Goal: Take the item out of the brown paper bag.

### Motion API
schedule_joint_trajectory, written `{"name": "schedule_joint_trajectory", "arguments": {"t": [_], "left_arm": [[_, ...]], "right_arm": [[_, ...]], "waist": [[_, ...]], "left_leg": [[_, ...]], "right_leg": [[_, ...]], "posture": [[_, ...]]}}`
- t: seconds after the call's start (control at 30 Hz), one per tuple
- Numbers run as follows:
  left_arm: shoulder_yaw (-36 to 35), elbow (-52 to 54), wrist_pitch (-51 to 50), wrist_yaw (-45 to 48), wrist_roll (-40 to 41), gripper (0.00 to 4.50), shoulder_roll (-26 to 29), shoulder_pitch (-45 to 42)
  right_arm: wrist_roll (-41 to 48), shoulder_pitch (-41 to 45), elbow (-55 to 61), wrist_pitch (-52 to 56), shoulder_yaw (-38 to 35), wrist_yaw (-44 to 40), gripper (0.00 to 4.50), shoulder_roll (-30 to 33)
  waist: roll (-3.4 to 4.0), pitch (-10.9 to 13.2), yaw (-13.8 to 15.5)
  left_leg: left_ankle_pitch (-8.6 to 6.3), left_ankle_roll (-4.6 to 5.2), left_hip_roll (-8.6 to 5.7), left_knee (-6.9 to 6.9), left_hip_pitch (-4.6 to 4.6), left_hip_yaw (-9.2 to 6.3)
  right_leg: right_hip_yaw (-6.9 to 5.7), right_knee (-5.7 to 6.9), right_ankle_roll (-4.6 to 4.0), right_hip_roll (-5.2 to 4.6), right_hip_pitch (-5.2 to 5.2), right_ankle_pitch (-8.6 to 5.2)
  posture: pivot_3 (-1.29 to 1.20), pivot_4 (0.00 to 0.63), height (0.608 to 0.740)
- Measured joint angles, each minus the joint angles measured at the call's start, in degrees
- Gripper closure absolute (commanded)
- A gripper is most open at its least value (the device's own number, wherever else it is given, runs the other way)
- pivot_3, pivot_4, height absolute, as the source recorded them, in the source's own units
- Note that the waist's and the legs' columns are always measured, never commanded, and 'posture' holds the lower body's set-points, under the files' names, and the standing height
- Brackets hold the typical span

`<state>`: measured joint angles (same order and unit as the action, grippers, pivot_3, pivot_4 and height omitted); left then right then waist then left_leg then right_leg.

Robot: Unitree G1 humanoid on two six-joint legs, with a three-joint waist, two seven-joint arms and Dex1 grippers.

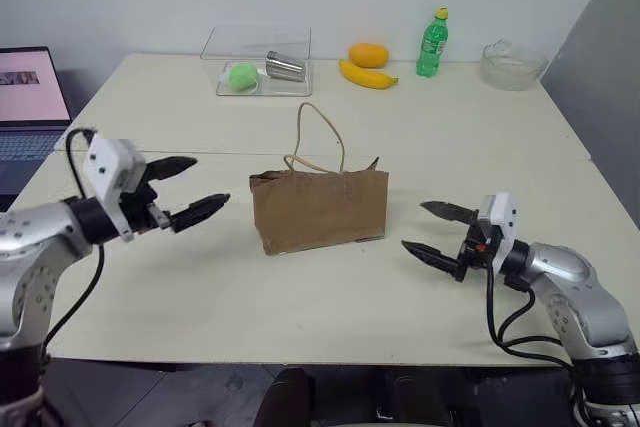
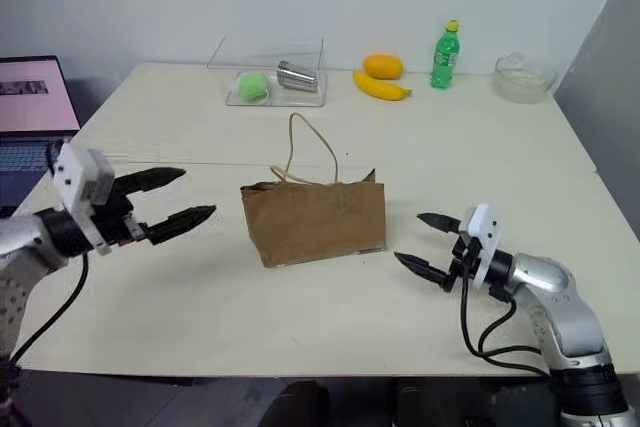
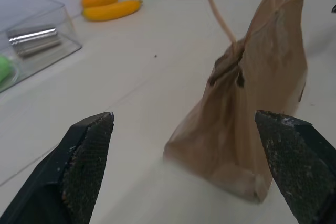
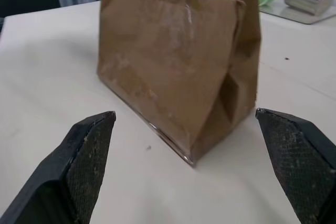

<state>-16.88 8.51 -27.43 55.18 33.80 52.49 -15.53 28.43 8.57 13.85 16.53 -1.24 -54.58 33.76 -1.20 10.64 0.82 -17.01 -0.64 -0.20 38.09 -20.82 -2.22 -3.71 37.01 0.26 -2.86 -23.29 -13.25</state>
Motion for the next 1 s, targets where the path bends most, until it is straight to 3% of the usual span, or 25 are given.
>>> {"name": "schedule_joint_trajectory", "arguments": {"t": [0.5,0.97,1.0], "left_arm": [[16.3,-21.1,0.1,14.8,-6.1,0.01,-4.0,-22.5],[21.5,-27.7,3.9,18.7,-13.2,0.01,-10.7,-27.6],[21.5,-28.4,3.9,18.7,-13.6,0.19,-11.2,-28.0]], "right_arm": [[2.9,0.6,8.3,5.2,0.4,-1.6,0.00,2.5],[2.5,2.9,15.7,12.3,0.0,5.2,0.00,5.3],[2.6,2.9,16.0,12.6,0.0,5.4,0.00,5.3]], "waist": [[-0.04,0.0,-0.8],[-0.05,0.0,-0.8],[-0.05,0.0,-0.8]], "left_leg": [[0.00,0.00,-0.03,0.02,-0.05,0.02],[0.00,0.00,-0.03,0.03,-0.08,0.00],[0.00,0.00,-0.04,0.03,-0.08,0.00]], "right_leg": [[0.01,0.00,0.02,0.00,-0.03,0.00],[0.00,0.01,0.02,-0.02,-0.04,0.00],[0.00,0.02,0.02,-0.02,-0.04,0.00]], "posture": [[0.00,0.150,0.740],[0.00,0.150,0.740],[0.00,0.150,0.740]]}}
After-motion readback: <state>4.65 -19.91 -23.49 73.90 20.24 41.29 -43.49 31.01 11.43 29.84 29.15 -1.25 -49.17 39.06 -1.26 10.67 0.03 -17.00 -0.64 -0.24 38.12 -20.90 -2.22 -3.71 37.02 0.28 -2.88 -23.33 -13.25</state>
